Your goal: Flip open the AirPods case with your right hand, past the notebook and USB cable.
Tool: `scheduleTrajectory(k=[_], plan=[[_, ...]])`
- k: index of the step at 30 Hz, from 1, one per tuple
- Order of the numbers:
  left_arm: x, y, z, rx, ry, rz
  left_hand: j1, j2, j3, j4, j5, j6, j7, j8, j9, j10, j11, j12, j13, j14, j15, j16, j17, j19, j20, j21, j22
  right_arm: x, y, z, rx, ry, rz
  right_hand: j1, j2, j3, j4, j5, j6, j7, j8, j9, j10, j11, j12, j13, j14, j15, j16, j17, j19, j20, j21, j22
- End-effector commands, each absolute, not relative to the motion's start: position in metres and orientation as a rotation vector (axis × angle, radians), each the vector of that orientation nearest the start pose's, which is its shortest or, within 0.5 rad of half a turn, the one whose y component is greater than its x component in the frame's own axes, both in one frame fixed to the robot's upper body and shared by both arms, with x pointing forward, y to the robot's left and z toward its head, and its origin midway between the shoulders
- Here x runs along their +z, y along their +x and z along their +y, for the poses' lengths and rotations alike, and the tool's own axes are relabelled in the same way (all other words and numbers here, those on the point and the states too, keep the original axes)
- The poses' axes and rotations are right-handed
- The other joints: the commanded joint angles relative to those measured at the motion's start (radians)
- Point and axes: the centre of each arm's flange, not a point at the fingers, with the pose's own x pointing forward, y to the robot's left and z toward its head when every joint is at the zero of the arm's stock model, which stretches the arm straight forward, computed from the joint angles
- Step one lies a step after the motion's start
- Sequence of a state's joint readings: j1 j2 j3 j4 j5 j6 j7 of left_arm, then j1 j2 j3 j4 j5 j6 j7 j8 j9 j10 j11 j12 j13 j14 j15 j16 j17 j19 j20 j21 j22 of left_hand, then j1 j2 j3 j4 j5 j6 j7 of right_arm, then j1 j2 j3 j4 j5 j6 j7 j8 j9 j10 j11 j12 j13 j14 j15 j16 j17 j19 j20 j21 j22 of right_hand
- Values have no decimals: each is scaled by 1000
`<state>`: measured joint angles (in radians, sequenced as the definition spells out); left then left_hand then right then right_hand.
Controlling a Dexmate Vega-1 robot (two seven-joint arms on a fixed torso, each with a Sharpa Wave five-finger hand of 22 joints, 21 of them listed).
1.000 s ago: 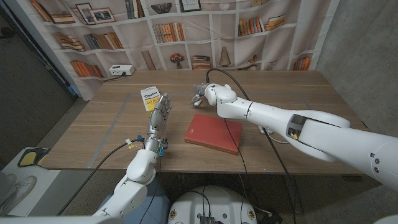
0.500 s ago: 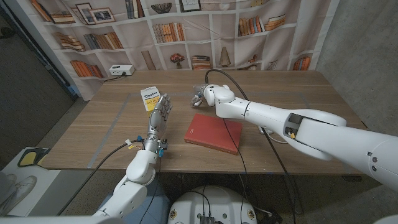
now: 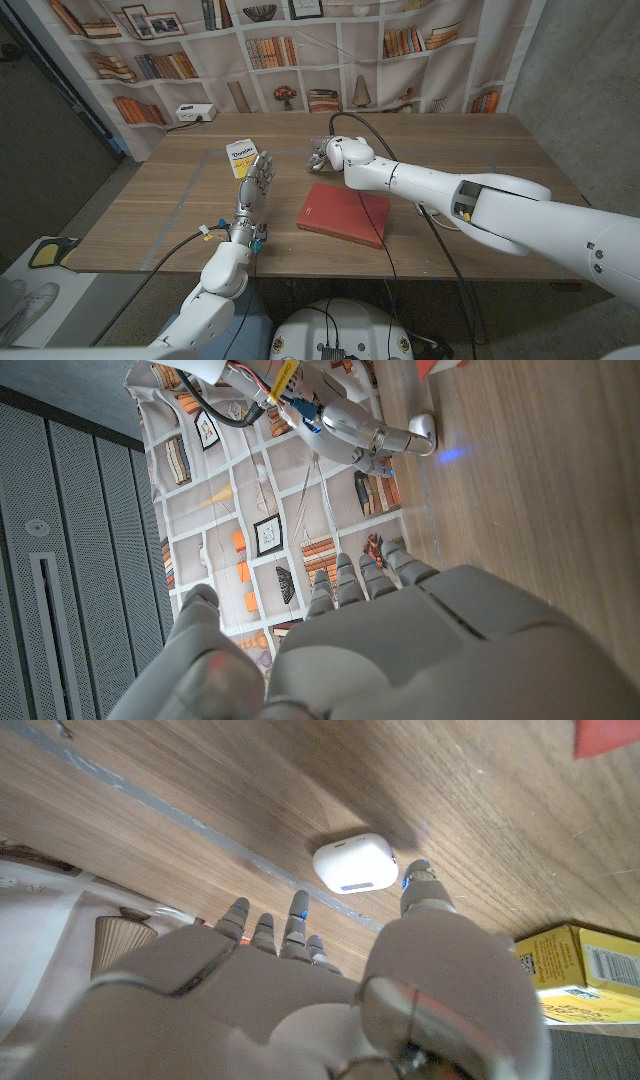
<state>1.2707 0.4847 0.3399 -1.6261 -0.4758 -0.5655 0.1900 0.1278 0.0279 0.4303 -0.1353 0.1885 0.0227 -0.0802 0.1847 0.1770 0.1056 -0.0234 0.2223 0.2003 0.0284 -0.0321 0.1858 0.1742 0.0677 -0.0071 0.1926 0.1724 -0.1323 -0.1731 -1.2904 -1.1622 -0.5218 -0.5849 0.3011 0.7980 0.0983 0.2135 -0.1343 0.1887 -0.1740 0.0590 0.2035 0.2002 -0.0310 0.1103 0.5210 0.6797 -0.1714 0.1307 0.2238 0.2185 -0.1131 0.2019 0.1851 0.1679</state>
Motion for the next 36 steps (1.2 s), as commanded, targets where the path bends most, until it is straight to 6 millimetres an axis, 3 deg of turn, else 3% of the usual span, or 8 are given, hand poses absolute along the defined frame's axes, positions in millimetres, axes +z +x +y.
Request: scheduleTrajectory(k=[1,24,36], plan=[[-129,536,247,-151,-118,-736,13,-1,3,-4,-1,-7,-3,-2,3,3,1,3,1,-5,-4,-4,3,-3,0,-2,2,35,680,36,216,-1703,-268,13,12,15,-5,11,-283,7,1,1,10,9,-3,0,-51,4,5,0,-3,6,0,0],[-133,540,246,-156,-131,-734,12,-1,1,-3,-1,-8,-1,0,2,1,-1,1,1,-6,-4,-3,2,-5,0,-1,2,32,685,34,223,-1714,-240,14,10,21,-8,24,-281,3,2,0,48,1,-4,-6,-39,6,7,-3,1,7,1,1],[-133,544,246,-162,-134,-734,11,-2,0,-3,-1,-4,-1,2,2,4,-3,2,1,-5,-2,-2,3,-4,0,-1,2,29,688,31,222,-1709,-227,2,7,19,-5,27,-269,-16,6,0,97,-33,3,-11,-22,-9,14,-4,15,2,5,0]])
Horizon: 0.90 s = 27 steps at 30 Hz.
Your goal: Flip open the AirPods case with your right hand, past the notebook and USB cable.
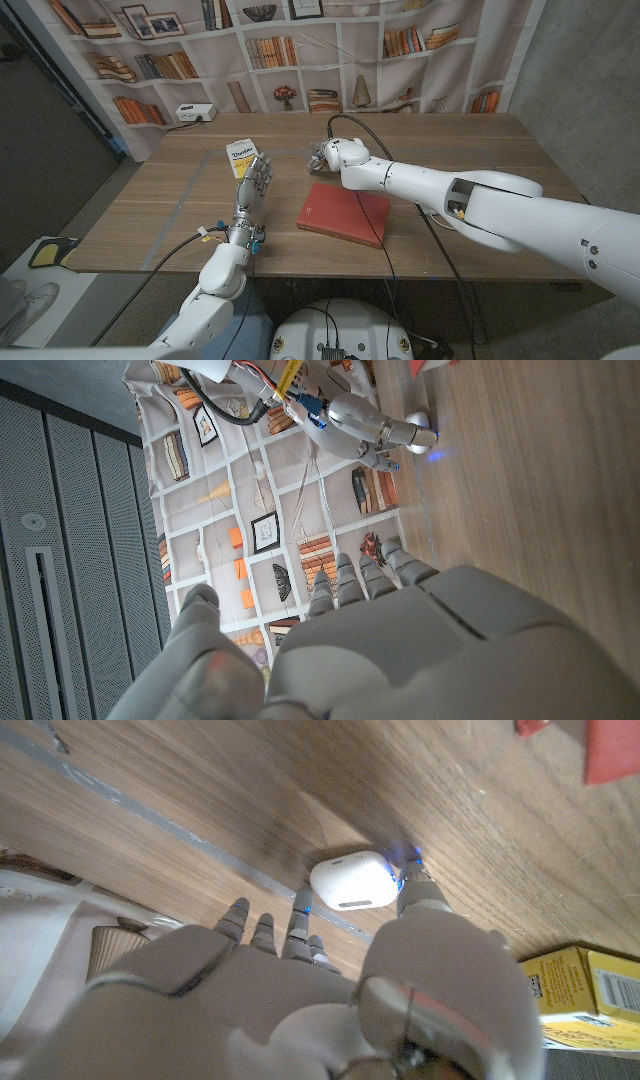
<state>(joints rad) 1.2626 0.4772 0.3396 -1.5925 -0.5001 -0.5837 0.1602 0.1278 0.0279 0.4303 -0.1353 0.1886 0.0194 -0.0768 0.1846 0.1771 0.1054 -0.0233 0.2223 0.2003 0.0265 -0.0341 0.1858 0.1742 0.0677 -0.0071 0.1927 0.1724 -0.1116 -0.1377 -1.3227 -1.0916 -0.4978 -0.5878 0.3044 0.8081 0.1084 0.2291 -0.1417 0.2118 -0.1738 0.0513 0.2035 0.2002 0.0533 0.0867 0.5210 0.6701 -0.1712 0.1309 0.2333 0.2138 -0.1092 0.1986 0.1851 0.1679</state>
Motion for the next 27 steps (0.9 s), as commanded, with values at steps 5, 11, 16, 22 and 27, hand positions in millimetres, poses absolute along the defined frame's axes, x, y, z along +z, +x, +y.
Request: scheduleTrajectory(k=[5,11,16,22,27], plan=[[-132,546,247,-165,-134,-732,11,-2,0,-2,-1,-1,-4,2,2,4,-3,2,1,-3,-1,-2,3,-4,1,-1,2,29,688,33,224,-1705,-228,-5,-2,6,0,5,-268,-11,6,0,28,-32,4,-5,-18,-19,6,0,17,6,6,0],[-133,547,247,-165,-139,-731,10,-2,-1,-2,-1,-1,-4,2,2,4,-2,2,2,-3,0,-2,3,-4,1,-1,2,27,690,35,227,-1704,-229,-2,0,9,-2,7,-263,-14,7,0,48,-59,9,-6,-10,-33,8,-1,24,4,6,0],[-135,547,248,-165,-147,-730,10,-2,-2,-2,-1,-3,-3,2,2,4,-2,2,2,-3,0,-2,3,-4,2,-1,2,26,690,36,232,-1704,-229,0,4,13,-3,8,-256,-14,8,-1,75,-87,13,-11,2,-49,11,-1,30,-2,6,0],[-136,546,248,-162,-150,-729,9,-2,-2,-1,-1,-5,-4,1,2,3,0,1,2,-3,0,-2,3,-5,1,-1,2,26,690,37,232,-1705,-228,2,11,18,-2,8,-247,-21,9,-1,97,-112,19,-13,13,-57,14,-1,34,-7,5,-1],[-137,546,249,-162,-152,-728,8,-2,-3,-1,-1,-6,-5,1,2,2,0,0,2,-4,-2,-2,3,-5,1,-1,2,26,690,37,228,-1702,-233,4,15,21,-2,9,-245,-25,9,-1,98,-117,19,-13,17,-60,14,-1,35,-10,5,-1]])
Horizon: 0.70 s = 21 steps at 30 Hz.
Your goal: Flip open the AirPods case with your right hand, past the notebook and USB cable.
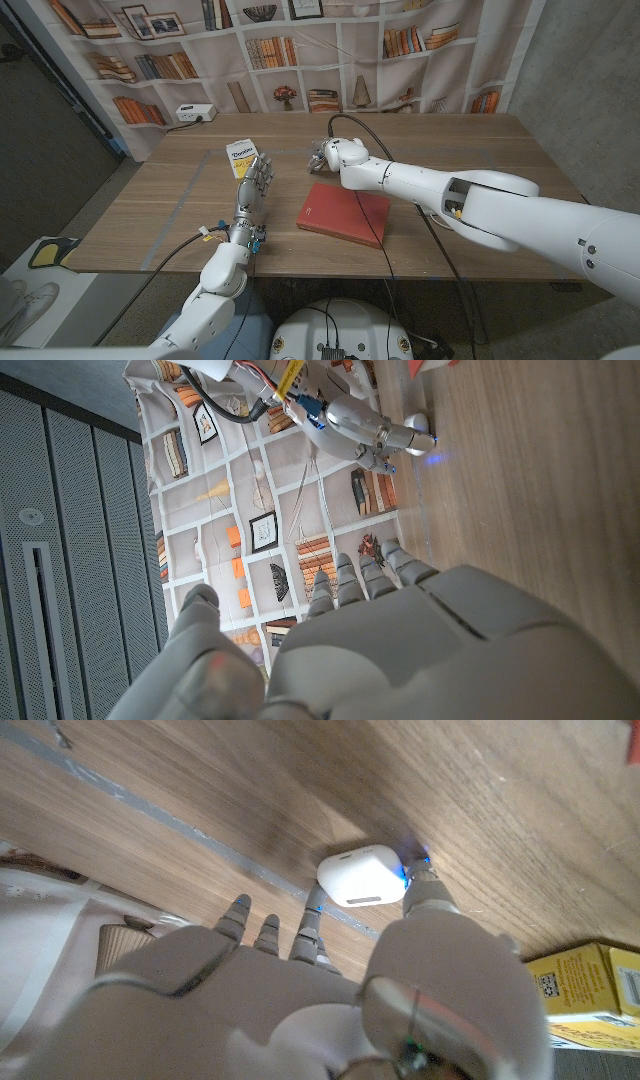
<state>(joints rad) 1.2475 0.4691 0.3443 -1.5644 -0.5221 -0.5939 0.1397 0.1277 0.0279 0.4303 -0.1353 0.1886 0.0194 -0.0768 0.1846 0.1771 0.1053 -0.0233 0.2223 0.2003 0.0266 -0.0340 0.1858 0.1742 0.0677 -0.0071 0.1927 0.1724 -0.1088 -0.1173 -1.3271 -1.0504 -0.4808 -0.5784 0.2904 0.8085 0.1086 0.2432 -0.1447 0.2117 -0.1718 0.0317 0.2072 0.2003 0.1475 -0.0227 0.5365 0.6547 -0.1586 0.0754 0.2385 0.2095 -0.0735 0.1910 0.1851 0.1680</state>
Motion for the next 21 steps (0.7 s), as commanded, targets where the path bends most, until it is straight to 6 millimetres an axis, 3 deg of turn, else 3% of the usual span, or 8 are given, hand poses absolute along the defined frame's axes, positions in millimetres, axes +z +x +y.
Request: scheduleTrajectory(k=[1,10,21], plan=[[-137,546,249,-163,-152,-728,8,-2,-3,-1,-1,-6,-5,1,2,2,-1,0,2,-4,-1,-2,3,-5,1,-1,2,26,690,37,227,-1703,-233,4,15,7,1,9,-247,-6,5,-1,2,-7,3,3,5,-6,9,3,0,-2,5,-1],[-136,547,250,-163,-152,-731,7,-3,-4,0,-1,-6,-4,1,2,0,0,-1,2,-6,-1,-3,3,-5,2,-1,2,26,690,33,222,-1713,-224,13,14,13,-6,12,-249,11,1,-1,12,6,13,7,10,4,4,3,0,12,3,-1],[-135,547,248,-167,-152,-731,5,-3,-5,1,-1,-3,-5,2,2,2,-1,0,2,-4,0,-2,3,-5,2,0,2,27,689,29,218,-1708,-220,18,13,16,-7,15,-254,13,-5,-1,8,9,29,21,16,-3,-1,6,-3,18,0,-1]])
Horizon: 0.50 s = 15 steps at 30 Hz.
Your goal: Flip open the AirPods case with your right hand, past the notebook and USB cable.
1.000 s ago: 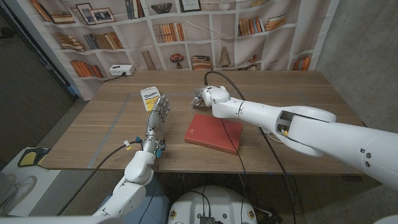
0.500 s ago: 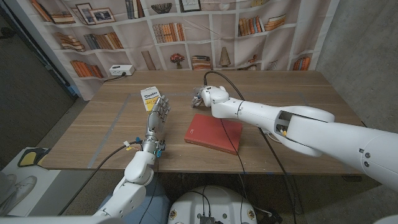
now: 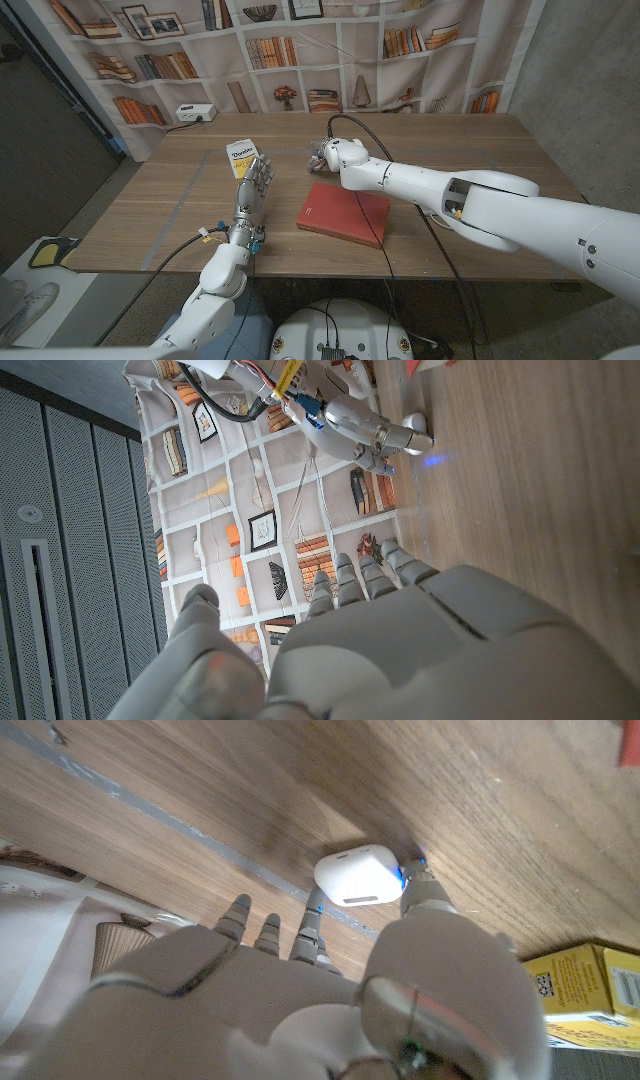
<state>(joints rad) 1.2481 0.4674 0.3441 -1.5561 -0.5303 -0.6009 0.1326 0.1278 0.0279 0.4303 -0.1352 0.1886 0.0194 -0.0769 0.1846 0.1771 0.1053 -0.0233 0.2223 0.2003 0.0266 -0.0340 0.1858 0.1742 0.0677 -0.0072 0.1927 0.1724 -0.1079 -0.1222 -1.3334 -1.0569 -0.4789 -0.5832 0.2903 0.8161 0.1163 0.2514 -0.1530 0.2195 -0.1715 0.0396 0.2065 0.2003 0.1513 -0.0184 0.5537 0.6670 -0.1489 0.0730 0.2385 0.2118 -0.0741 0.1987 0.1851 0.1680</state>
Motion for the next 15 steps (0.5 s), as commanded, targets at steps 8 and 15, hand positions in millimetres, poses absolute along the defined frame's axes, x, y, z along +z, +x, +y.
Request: scheduleTrajectory(k=[8,15], plan=[[-136,547,247,-167,-154,-728,4,-3,-6,1,0,-2,-5,3,2,3,-2,0,2,-4,-1,-2,3,-5,2,0,2,26,689,28,212,-1706,-227,8,5,7,3,7,-249,0,-4,0,11,-7,28,20,19,-5,2,7,-2,9,0,0],[-136,548,246,-167,-154,-728,4,-3,-6,2,0,-2,-4,3,2,3,0,0,2,-4,0,-2,3,-5,2,0,2,26,689,28,213,-1703,-230,14,11,11,3,7,-224,-21,1,0,33,-37,69,50,49,-29,9,14,17,3,6,0]])
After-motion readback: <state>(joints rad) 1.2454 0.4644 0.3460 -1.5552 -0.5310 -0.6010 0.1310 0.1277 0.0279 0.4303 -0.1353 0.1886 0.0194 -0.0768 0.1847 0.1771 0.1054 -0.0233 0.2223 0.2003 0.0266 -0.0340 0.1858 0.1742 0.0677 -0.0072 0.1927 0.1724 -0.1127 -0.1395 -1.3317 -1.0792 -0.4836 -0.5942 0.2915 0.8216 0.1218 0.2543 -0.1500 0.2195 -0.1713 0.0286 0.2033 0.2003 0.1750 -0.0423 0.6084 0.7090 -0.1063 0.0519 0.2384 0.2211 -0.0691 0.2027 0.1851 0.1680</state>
